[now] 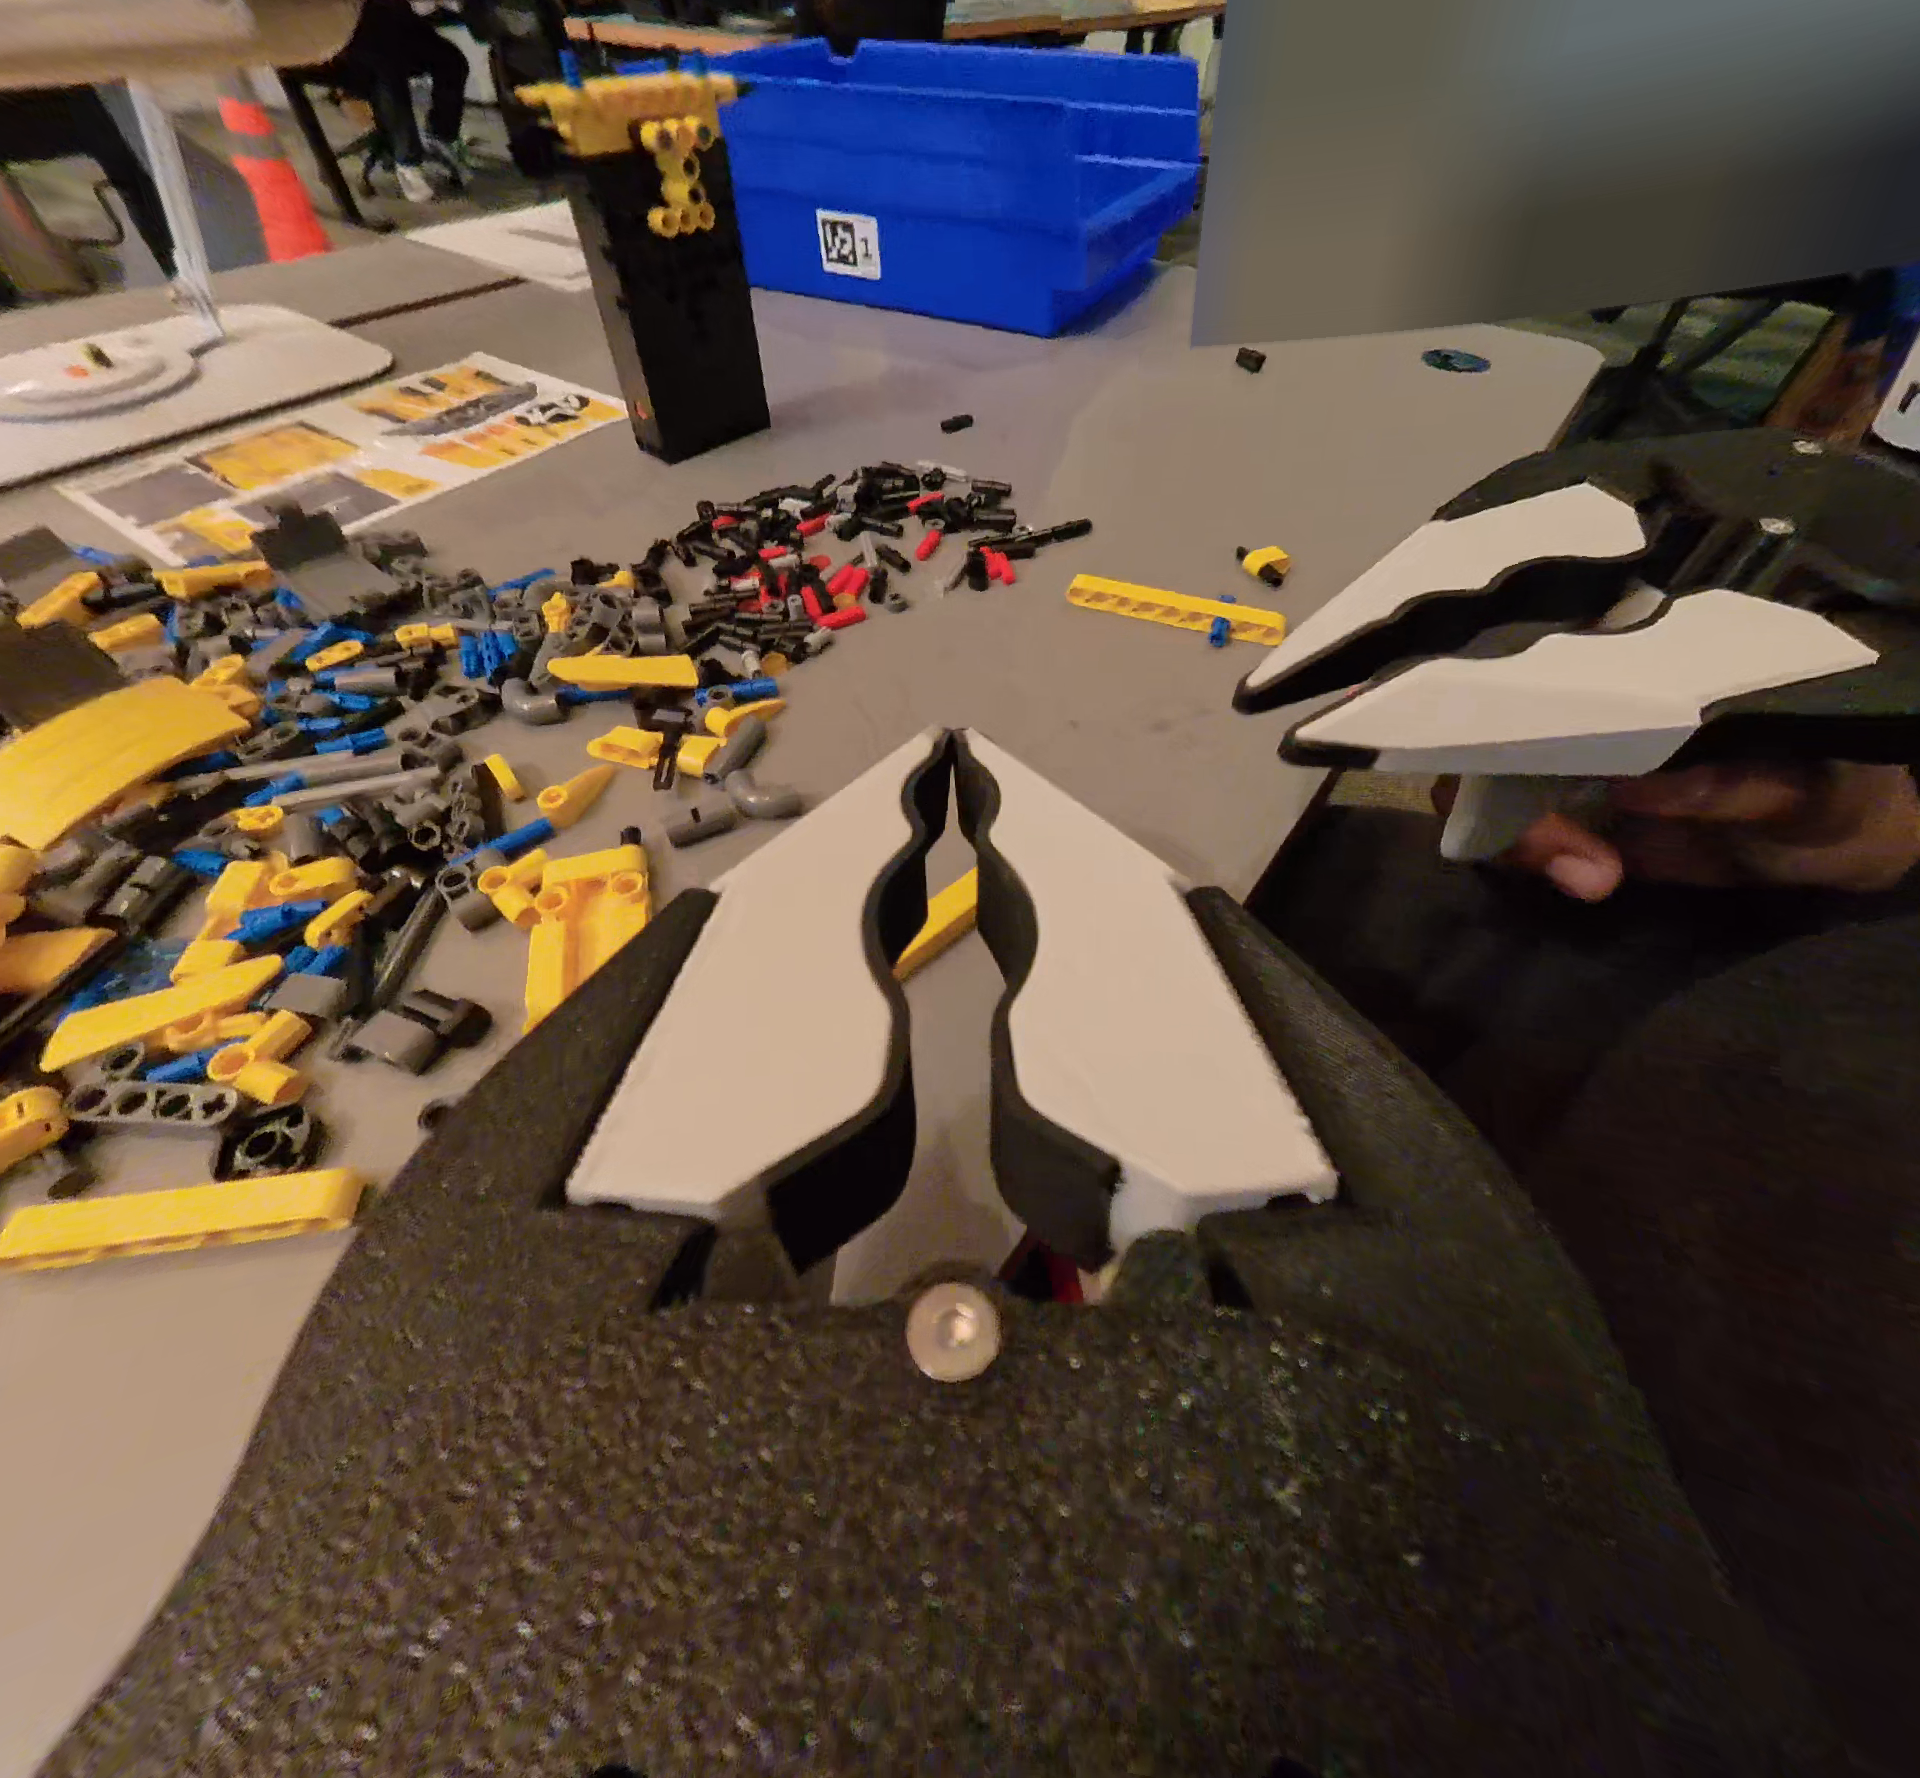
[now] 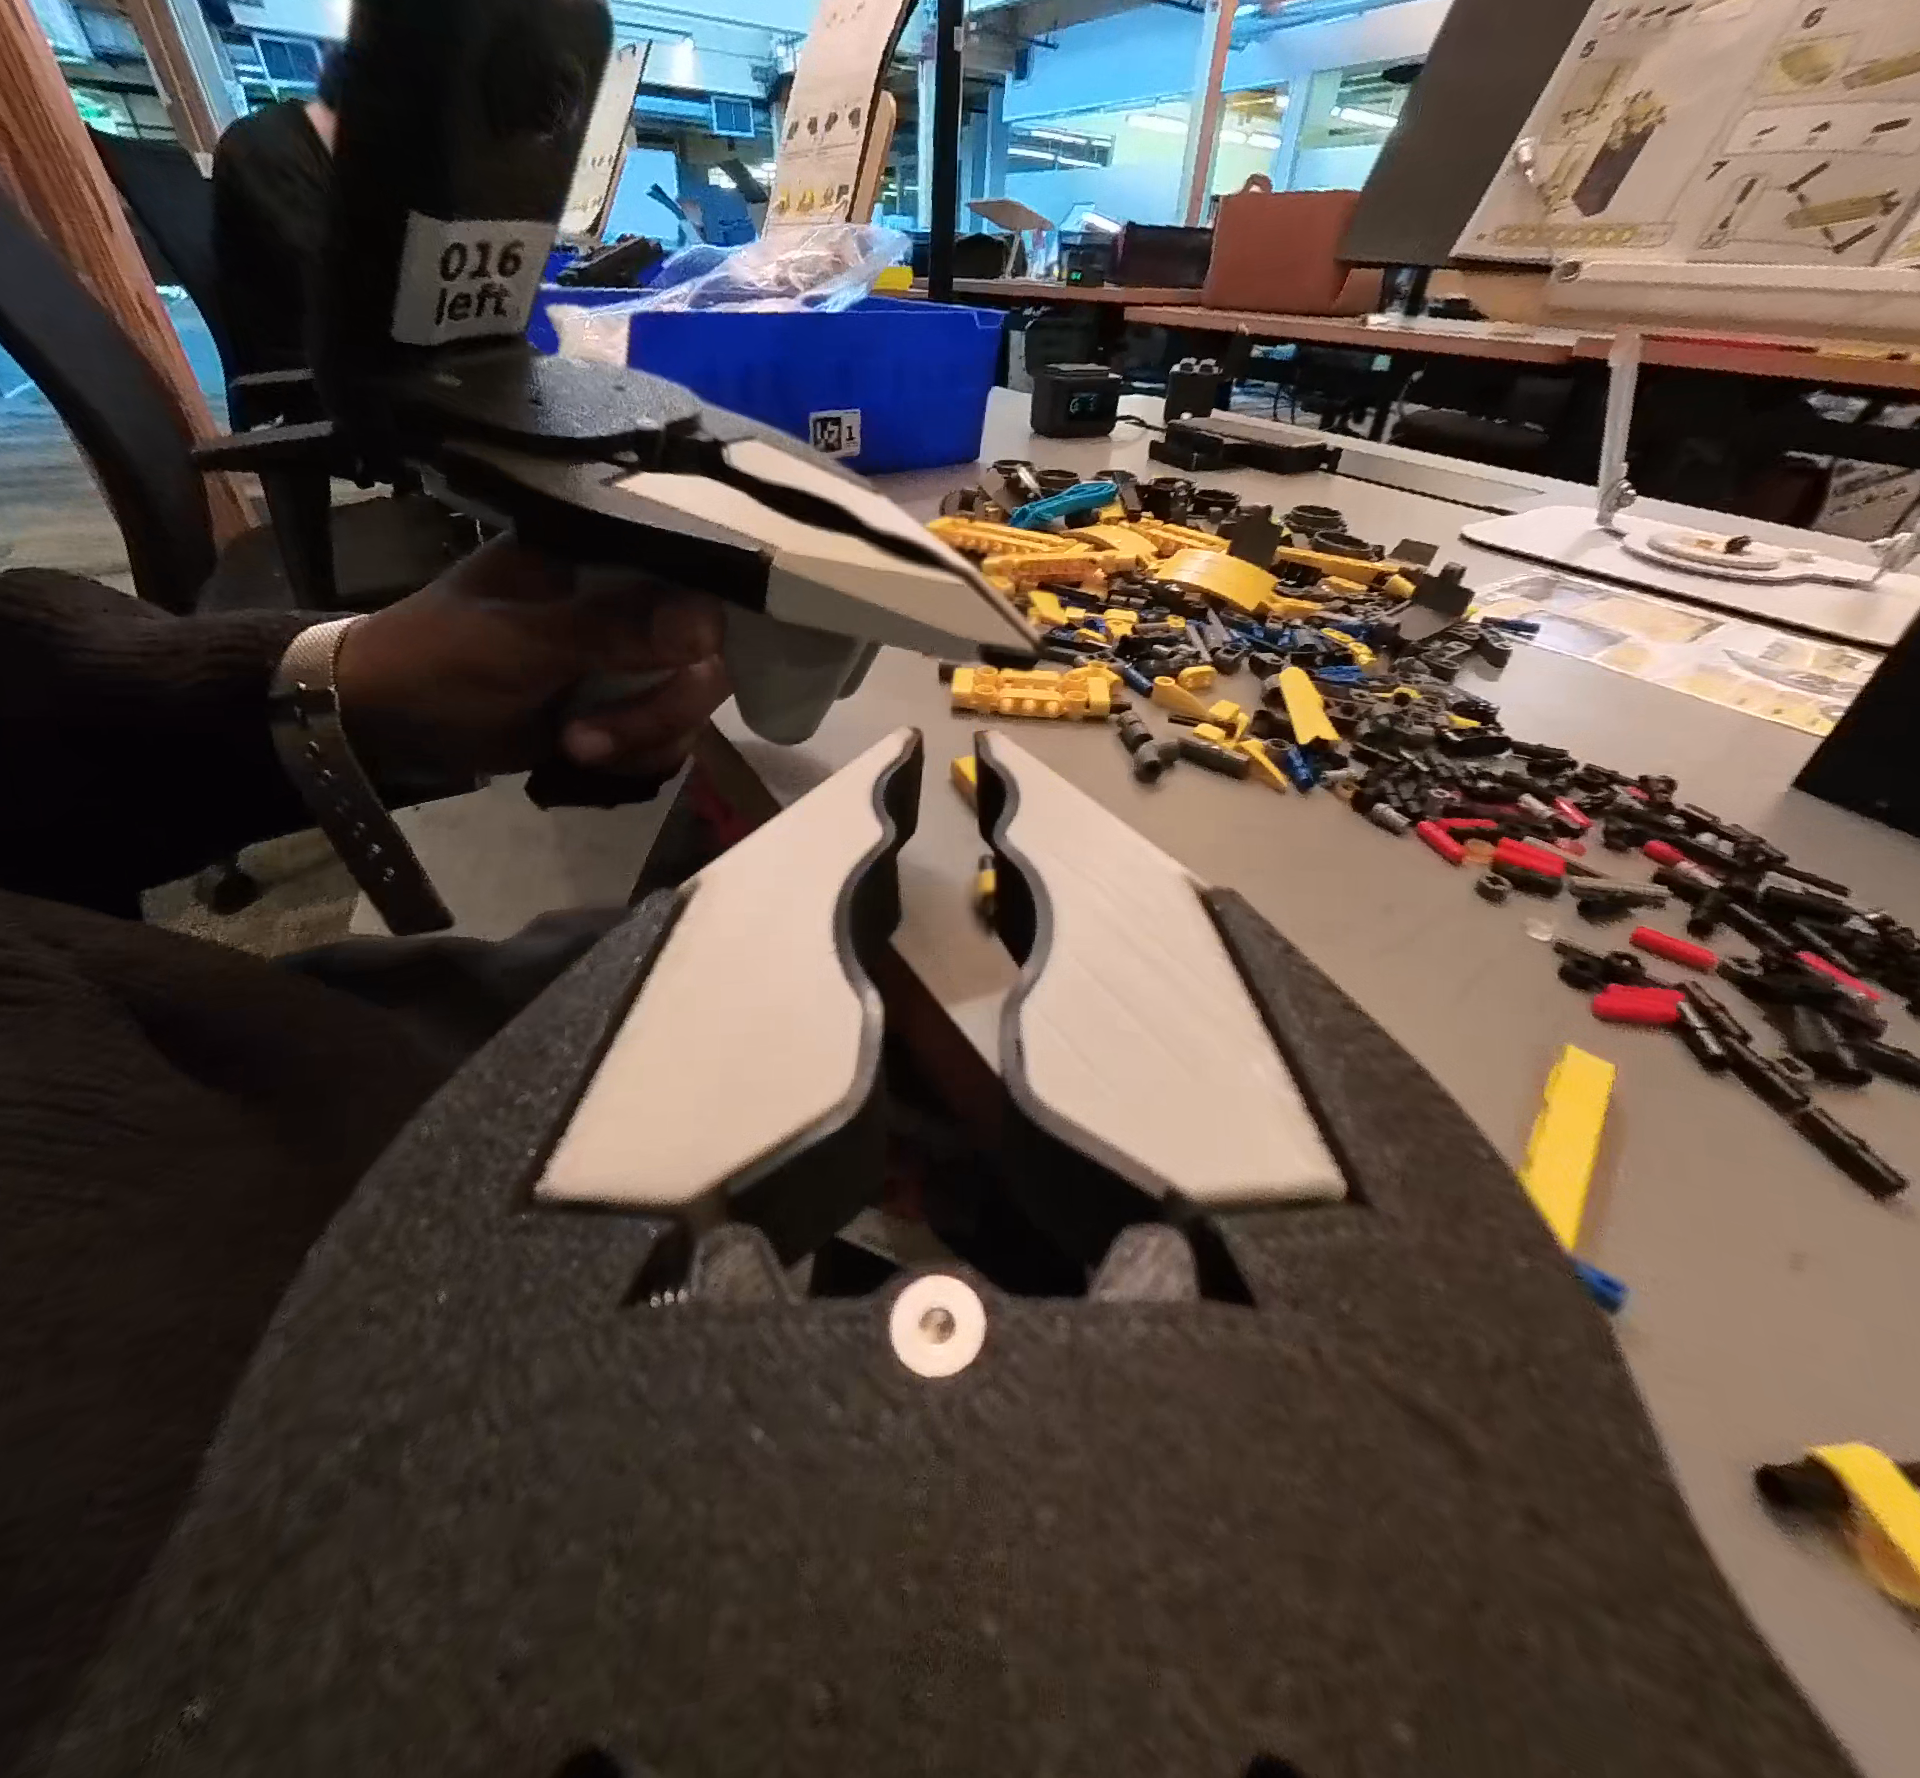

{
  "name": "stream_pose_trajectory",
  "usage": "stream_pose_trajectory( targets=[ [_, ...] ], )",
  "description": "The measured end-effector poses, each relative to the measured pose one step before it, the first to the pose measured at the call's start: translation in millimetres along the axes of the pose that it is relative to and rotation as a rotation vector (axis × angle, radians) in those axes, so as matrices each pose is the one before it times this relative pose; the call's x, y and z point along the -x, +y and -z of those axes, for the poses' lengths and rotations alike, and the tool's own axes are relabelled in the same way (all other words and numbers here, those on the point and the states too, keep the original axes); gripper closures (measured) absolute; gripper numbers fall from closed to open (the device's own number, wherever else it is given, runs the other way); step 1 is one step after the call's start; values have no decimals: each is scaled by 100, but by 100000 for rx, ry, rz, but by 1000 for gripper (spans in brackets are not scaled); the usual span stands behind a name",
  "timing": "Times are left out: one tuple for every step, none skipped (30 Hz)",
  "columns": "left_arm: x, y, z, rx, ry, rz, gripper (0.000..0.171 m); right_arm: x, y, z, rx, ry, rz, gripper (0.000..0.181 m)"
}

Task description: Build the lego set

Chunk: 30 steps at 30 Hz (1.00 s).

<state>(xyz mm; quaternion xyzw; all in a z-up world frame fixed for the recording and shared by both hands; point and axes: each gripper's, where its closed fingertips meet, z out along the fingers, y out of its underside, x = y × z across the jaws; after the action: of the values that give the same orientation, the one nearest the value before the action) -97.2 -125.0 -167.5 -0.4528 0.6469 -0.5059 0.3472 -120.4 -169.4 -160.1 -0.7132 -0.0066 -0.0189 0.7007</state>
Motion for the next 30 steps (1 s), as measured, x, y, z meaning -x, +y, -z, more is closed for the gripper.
stream_pose_trajectory(
  targets=[
    [302,239,-21,279,405,1846,171,-180,12,-58,-605,20,-416,172],
    [303,243,-15,485,638,2106,171,-81,2,-140,-662,-582,-467,172],
    [72,140,28,552,1835,3249,171,80,-22,-228,-817,-1351,-661,172],
    [-239,-160,72,-718,3186,2117,171,266,2,-295,-990,-2078,-756,172],
    [-106,-180,90,-1146,1470,965,171,487,99,-366,-882,-2650,-281,172],
    [43,-104,77,-934,-9,228,171,607,283,-393,-169,-2739,428,172],
    [-18,-79,40,-657,16,-155,171,658,419,-378,527,-2703,895,172],
    [-53,-1,9,-69,217,-234,171,675,450,-324,858,-2945,915,172],
    [-53,69,-27,313,262,-384,171,592,383,-242,914,-2975,884,172],
    [-17,57,-26,294,-24,-344,171,433,166,-94,237,-2297,1259,172],
    [17,48,-14,222,-249,-173,171,306,-76,57,-912,-1665,1517,172],
    [4,58,8,9,-75,-246,171,284,-146,133,-1407,-1517,884,173],
    [-67,62,40,-142,292,-555,171,259,-56,136,-1040,-1132,-83,175],
    [-188,79,71,-279,929,-1002,171,228,5,111,-504,-1105,-924,176],
    [-123,167,46,-177,475,-1004,171,251,8,85,-362,-1385,-1566,176],
    [46,330,16,384,-426,76,171,154,19,65,-164,-1030,-1900,176],
    [-127,108,41,-92,1235,1075,171,76,-24,69,-242,-558,-1699,175],
    [-168,-200,123,-1435,1781,974,171,44,-100,74,-552,-340,-983,175],
    [81,-257,138,-1770,88,1138,171,18,-99,60,-395,-6,-42,175],
    [134,-161,115,-1228,-111,1214,171,-17,7,16,274,360,687,175],
    [68,-27,31,-263,366,1151,171,-27,116,-10,824,372,989,175],
    [-55,21,0,239,907,697,171,8,134,-21,824,197,952,175],
    [-85,41,-7,188,797,-198,171,0,80,-16,517,218,696,175],
    [-41,27,-7,-67,42,-896,171,-32,79,-16,419,205,323,175],
    [-44,18,-15,-173,-135,-1136,171,-47,114,-9,442,93,-85,175],
    [-44,32,-36,67,-171,-966,171,-68,108,5,316,92,-417,175],
    [9,21,-51,175,-308,-337,171,-69,35,39,12,29,-529,176],
    [56,-20,-49,22,-326,219,171,-42,-37,47,-353,-54,-350,176],
    [49,-23,-22,11,-79,582,171,-34,-75,43,-538,88,-121,176],
    [21,-25,23,-181,304,762,171,-41,-19,25,-416,316,-123,176]
  ],
)
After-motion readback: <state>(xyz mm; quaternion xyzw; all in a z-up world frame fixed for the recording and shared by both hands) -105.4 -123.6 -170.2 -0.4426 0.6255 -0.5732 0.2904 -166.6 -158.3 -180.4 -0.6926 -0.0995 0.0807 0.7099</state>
